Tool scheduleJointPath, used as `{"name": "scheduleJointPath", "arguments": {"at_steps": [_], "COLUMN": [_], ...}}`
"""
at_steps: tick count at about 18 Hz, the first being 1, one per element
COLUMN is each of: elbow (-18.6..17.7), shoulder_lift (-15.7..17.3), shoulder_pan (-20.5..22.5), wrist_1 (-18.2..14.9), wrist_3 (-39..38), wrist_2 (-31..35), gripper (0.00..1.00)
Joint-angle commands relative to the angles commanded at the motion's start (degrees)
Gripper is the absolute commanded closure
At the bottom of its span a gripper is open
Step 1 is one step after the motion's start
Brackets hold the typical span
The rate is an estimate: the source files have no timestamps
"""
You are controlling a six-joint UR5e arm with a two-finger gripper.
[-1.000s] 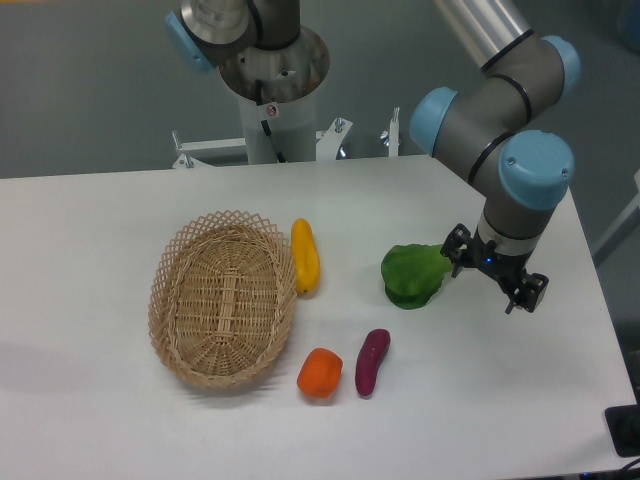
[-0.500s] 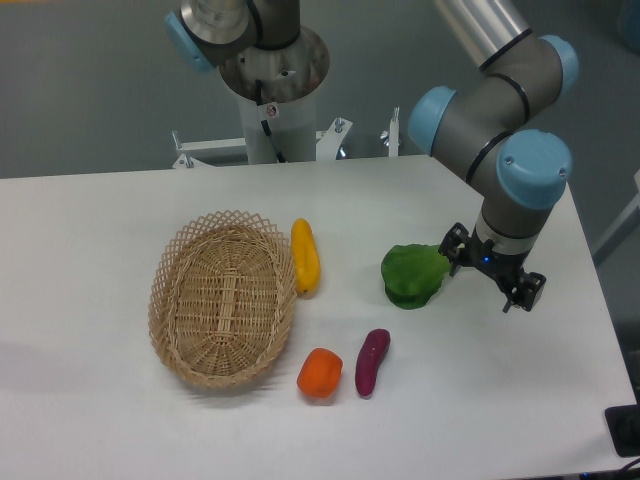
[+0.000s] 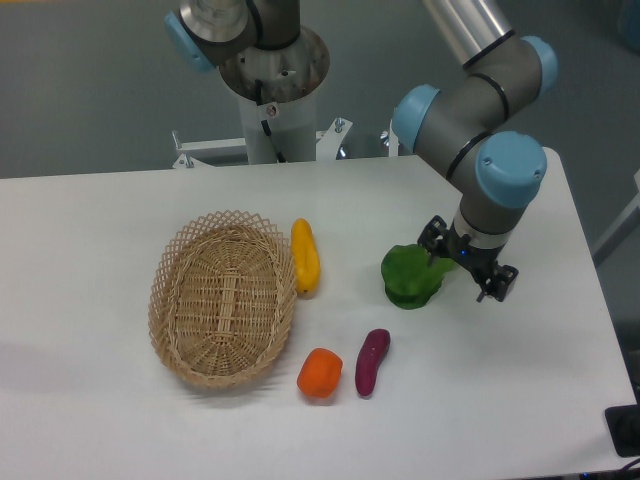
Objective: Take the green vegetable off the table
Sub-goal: 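Move the open gripper over the green leafy vegetable and lower it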
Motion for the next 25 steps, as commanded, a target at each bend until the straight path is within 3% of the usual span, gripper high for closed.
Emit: {"name": "scheduleJointPath", "arguments": {"at_steps": [4, 9, 20, 25], "elbow": [-1.1, -5.0, -8.8, -11.3], "shoulder_lift": [-0.1, 0.2, 2.5, 1.8], "shoulder_pan": [0.2, 0.6, 3.7, 3.8], "wrist_1": [0.3, 4.5, 5.1, 11.9], "wrist_3": [0.9, 5.7, 12.1, 11.9], "wrist_2": [0.1, 0.4, 0.8, 0.8], "gripper": [0.00, 0.00, 0.00, 0.00]}}
